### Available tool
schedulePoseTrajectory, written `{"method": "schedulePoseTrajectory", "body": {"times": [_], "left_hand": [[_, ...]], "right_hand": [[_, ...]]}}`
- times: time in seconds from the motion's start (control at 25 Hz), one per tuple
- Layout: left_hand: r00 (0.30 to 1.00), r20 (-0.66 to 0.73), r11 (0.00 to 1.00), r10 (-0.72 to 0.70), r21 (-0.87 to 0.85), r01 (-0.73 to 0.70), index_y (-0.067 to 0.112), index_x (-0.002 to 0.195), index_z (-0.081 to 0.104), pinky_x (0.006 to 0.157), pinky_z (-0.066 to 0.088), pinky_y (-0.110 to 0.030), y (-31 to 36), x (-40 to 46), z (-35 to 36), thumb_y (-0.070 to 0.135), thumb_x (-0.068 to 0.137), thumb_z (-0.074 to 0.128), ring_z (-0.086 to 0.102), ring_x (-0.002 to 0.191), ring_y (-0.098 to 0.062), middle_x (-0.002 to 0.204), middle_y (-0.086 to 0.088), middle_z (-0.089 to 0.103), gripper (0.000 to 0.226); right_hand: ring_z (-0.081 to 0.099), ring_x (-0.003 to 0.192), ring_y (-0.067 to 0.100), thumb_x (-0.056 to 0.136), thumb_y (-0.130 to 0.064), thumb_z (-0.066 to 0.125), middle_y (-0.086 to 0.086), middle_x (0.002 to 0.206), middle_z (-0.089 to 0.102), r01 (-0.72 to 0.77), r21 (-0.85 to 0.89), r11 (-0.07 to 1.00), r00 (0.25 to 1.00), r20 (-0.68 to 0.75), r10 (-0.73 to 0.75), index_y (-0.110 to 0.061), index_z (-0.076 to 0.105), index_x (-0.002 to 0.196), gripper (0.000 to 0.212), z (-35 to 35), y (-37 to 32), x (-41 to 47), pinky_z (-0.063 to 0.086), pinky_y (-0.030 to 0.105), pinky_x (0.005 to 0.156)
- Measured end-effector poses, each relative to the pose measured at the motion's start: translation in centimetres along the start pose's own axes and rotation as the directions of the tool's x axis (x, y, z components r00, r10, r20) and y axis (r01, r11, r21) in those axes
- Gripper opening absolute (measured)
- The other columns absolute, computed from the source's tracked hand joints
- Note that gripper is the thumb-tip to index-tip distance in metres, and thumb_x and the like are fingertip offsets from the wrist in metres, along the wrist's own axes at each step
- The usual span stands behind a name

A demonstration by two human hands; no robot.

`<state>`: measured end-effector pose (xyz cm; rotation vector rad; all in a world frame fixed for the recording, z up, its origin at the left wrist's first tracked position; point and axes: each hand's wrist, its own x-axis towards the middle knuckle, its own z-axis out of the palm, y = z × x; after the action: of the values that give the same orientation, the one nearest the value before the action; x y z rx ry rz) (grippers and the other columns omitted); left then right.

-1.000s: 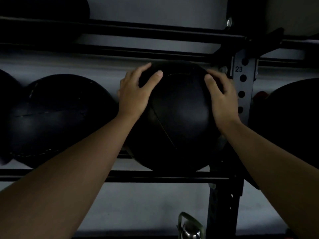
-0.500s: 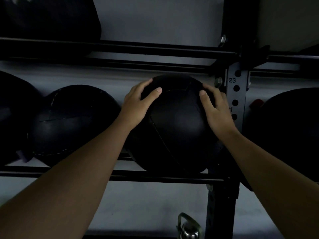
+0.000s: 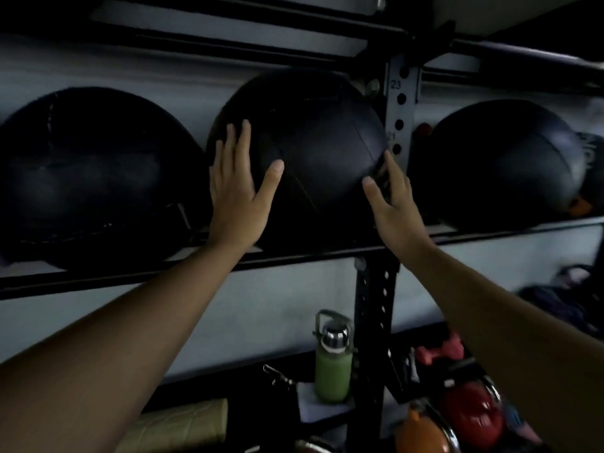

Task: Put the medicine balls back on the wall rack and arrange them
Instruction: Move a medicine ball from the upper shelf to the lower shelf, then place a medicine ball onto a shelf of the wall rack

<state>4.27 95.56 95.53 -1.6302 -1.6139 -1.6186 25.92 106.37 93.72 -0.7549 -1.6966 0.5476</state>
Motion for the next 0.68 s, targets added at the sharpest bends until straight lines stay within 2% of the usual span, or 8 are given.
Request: {"method": "schedulePoseTrajectory", "body": {"times": [0.12,0.2,0.28,0.36,0.4,0.48,0.6,0.68], "left_hand": [[0.979,0.155,0.986,0.13,0.087,-0.145,0.022,0.167,0.018,0.13,0.013,-0.052,-3.1,-7.6,-0.2,0.033,0.101,0.062,0.004,0.163,-0.034,0.177,-0.01,0.001,0.08],[0.912,0.345,0.964,0.221,0.062,-0.257,0.015,0.161,0.035,0.128,0.023,-0.051,-4.9,-12.3,0.2,0.02,0.096,0.067,0.02,0.16,-0.035,0.174,-0.012,0.019,0.072],[0.722,0.645,0.956,0.25,-0.044,-0.292,0.015,0.152,0.051,0.122,0.033,-0.04,-5.7,-16.8,0.9,0.017,0.095,0.068,0.041,0.15,-0.031,0.162,-0.01,0.046,0.06],[0.429,0.878,0.952,0.211,-0.085,-0.294,0.019,0.141,0.062,0.109,0.042,-0.033,-5.3,-20.6,2.0,0.023,0.096,0.066,0.058,0.136,-0.027,0.148,-0.006,0.063,0.045],[0.297,0.935,0.95,0.191,-0.1,-0.296,0.022,0.135,0.067,0.104,0.046,-0.032,-4.6,-22.4,2.6,0.026,0.096,0.065,0.063,0.13,-0.025,0.14,-0.003,0.068,0.039],[0.123,0.979,0.946,0.162,-0.119,-0.3,0.026,0.127,0.07,0.1,0.051,-0.032,-2.7,-26.0,3.6,0.034,0.097,0.064,0.067,0.119,-0.018,0.128,0.004,0.073,0.032],[-0.067,0.986,0.926,0.154,-0.167,-0.338,0.027,0.125,0.07,0.098,0.053,-0.034,1.5,-32.0,4.3,0.039,0.099,0.062,0.068,0.112,-0.017,0.121,0.004,0.075,0.03],[-0.225,0.959,0.885,0.173,-0.251,-0.392,0.027,0.127,0.068,0.098,0.053,-0.038,5.4,-36.9,3.4,0.042,0.101,0.058,0.065,0.109,-0.018,0.125,0.002,0.073,0.032]], "right_hand": [[0.063,0.127,0.024,0.103,-0.032,0.059,0.011,0.145,0.062,-0.151,-0.143,0.978,0.988,-0.046,0.146,-0.024,0.052,0.151,0.05,0.5,1.7,-6.9,0.047,0.033,0.108],[0.069,0.113,0.03,0.1,-0.025,0.063,0.015,0.128,0.072,-0.252,-0.308,0.918,0.967,-0.044,0.251,-0.019,0.064,0.138,0.038,0.0,2.5,-11.9,0.05,0.032,0.094],[0.071,0.113,0.036,0.099,-0.024,0.064,0.016,0.121,0.076,-0.342,-0.447,0.826,0.927,-0.018,0.374,-0.019,0.068,0.133,0.034,-1.2,3.1,-18.0,0.052,0.037,0.093],[0.07,0.112,0.037,0.099,-0.021,0.062,0.016,0.118,0.078,-0.384,-0.606,0.697,0.877,-0.003,0.481,-0.016,0.073,0.125,0.029,-3.4,3.2,-24.6,0.05,0.036,0.089],[0.07,0.107,0.037,0.098,-0.017,0.06,0.016,0.113,0.077,-0.388,-0.665,0.638,0.847,0.015,0.531,-0.012,0.076,0.118,0.026,-4.7,3.2,-27.9,0.05,0.034,0.086],[0.069,0.096,0.033,0.098,-0.014,0.056,0.012,0.102,0.075,-0.414,-0.738,0.534,0.775,0.023,0.632,-0.008,0.076,0.105,0.022,-7.1,2.5,-34.1,0.048,0.032,0.079],[0.07,0.107,0.031,0.097,-0.022,0.053,0.008,0.11,0.074,-0.505,-0.776,0.377,0.648,-0.053,0.76,-0.018,0.071,0.096,0.018,-9.9,0.2,-44.1,0.054,0.037,0.087],[0.07,0.106,0.033,0.096,-0.023,0.052,0.007,0.105,0.072,-0.599,-0.749,0.282,0.554,-0.133,0.822,-0.023,0.066,0.09,0.015,-11.3,-2.2,-52.0,0.05,0.033,0.081]]}}
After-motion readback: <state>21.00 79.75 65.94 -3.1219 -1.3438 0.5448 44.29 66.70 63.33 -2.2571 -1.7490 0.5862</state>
